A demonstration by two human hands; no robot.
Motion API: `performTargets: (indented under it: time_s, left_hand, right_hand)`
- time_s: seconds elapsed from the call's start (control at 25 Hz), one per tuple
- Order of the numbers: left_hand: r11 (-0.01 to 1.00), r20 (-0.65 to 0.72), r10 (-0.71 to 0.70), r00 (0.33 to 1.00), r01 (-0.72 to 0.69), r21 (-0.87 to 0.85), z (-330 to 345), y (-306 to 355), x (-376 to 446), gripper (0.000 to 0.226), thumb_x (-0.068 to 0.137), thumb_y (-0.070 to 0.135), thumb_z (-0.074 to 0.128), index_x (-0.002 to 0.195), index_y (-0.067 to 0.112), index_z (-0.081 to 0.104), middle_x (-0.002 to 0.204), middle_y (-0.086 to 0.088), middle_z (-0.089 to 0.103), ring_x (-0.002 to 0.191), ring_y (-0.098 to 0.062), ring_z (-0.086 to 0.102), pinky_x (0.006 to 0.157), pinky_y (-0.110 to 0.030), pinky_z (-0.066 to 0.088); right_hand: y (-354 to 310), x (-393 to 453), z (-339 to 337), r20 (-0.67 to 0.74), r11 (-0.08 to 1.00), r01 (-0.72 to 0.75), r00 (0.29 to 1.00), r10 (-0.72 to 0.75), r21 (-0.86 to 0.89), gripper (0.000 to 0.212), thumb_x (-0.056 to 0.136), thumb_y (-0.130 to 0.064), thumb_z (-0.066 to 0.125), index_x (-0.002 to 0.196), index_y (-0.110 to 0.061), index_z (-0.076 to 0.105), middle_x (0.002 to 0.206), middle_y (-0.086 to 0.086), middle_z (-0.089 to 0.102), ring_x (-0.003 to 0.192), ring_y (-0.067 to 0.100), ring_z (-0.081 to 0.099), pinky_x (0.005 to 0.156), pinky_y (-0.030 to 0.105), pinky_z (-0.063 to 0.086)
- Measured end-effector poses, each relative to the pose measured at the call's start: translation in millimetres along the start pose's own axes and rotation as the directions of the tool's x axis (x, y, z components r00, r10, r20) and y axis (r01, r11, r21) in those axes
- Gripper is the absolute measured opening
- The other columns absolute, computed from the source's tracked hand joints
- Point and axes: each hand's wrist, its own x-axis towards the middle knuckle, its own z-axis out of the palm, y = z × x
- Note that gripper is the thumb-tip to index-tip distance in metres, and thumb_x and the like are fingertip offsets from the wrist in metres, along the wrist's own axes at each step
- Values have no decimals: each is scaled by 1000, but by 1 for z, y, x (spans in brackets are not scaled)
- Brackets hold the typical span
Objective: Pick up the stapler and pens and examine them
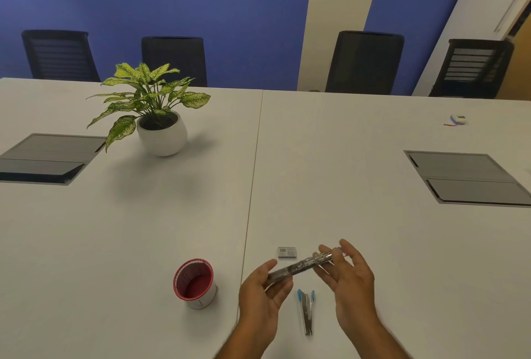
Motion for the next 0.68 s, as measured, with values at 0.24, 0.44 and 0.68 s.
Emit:
performTargets:
  time_s: [0.24, 0.44, 0.68]
  left_hand:
    - [997, 85, -47, 995, 43, 57, -3, -15, -8, 30, 98, -8, 38, 112, -1, 63, 87, -25, 68, 80, -33, 69, 64, -34, 62]
    - [985, 154, -79, 985, 53, 164, 2, -20, -15, 28, 95, -8, 43, 111, 5, 62, 90, -26, 71, 80, -35, 71, 66, -38, 62]
    - [923, 131, -77, 988, 22, 384, 3, -15, -10, 27, 96, 37, 56, 107, 16, 69, 103, -14, 71, 99, -31, 69, 80, -40, 60]
  right_hand:
    - [-3, 2, 7, 12, 983, -176, 984, 175, 44, 20, 89, -8, 65, 106, 1, 66, 108, 25, 72, 99, 36, 69, 97, 49, 51]
    - [3, 0, 7, 57, 979, -201, 978, 202, -25, 23, 93, -19, 61, 107, -2, 68, 100, 20, 75, 92, 35, 70, 82, 45, 56]
    - [2, -13, 10, 173, 906, -166, 953, 249, -389, 29, 98, -35, 50, 104, -17, 73, 78, 12, 66, 57, 18, 55, 50, 27, 46]
